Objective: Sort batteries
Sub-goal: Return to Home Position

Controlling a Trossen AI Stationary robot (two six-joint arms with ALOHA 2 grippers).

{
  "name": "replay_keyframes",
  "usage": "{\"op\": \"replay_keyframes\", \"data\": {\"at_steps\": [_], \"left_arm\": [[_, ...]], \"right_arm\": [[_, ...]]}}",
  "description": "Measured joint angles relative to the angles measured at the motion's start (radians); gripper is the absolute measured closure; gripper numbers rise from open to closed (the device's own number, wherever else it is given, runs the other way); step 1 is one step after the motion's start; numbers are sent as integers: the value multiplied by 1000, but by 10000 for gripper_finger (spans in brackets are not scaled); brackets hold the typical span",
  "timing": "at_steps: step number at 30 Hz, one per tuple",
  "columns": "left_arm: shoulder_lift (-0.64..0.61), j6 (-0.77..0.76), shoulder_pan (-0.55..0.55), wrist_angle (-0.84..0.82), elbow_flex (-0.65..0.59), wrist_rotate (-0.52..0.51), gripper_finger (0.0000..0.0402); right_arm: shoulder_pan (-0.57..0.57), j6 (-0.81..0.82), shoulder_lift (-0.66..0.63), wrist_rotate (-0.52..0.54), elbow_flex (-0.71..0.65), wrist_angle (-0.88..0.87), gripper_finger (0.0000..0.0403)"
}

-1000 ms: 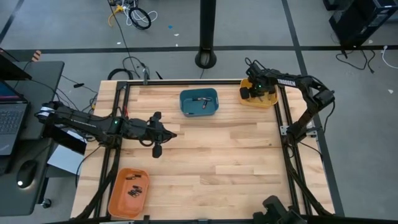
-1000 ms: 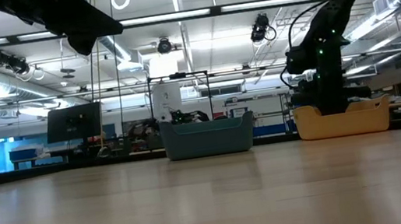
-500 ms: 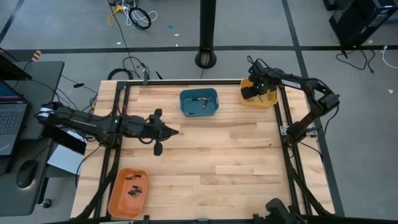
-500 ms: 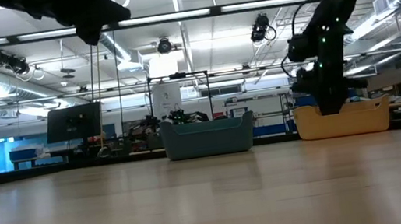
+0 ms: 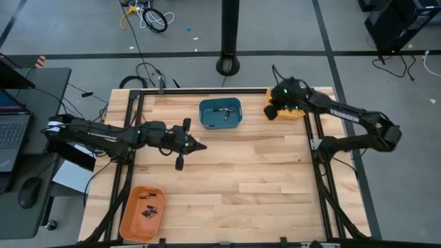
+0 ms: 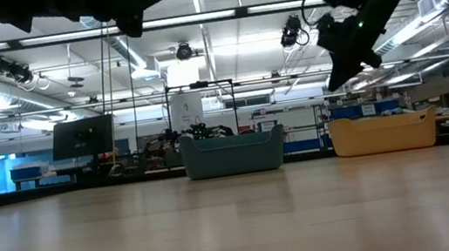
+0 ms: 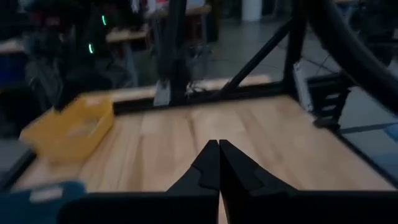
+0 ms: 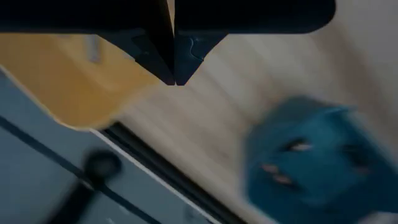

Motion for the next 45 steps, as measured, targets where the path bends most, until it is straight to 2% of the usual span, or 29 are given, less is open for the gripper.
{"op": "replay_keyframes", "data": {"at_steps": [3, 9, 17, 24, 31, 38, 45], "left_arm": [[-1, 34, 26, 24, 1, 23, 396], [-16, 54, 68, -30, 1, 26, 396], [-16, 86, 69, -6, -4, 69, 396], [-51, 48, 95, 281, -194, 90, 396], [-259, -18, 132, 282, -346, 82, 396], [-486, -44, 150, 103, -425, 36, 396], [-645, -39, 152, -7, -489, 9, 396]], "right_arm": [[71, -3, -92, -40, -91, 104, 396], [213, 1, -243, -78, -240, 218, 394], [407, -57, -411, -44, -421, 376, 397], [521, -58, -513, 20, -499, 438, 397], [665, -56, -607, 112, -504, 389, 397], [785, -73, -661, 198, -558, 449, 397], [835, -35, -742, 203, -681, 548, 397]]}}
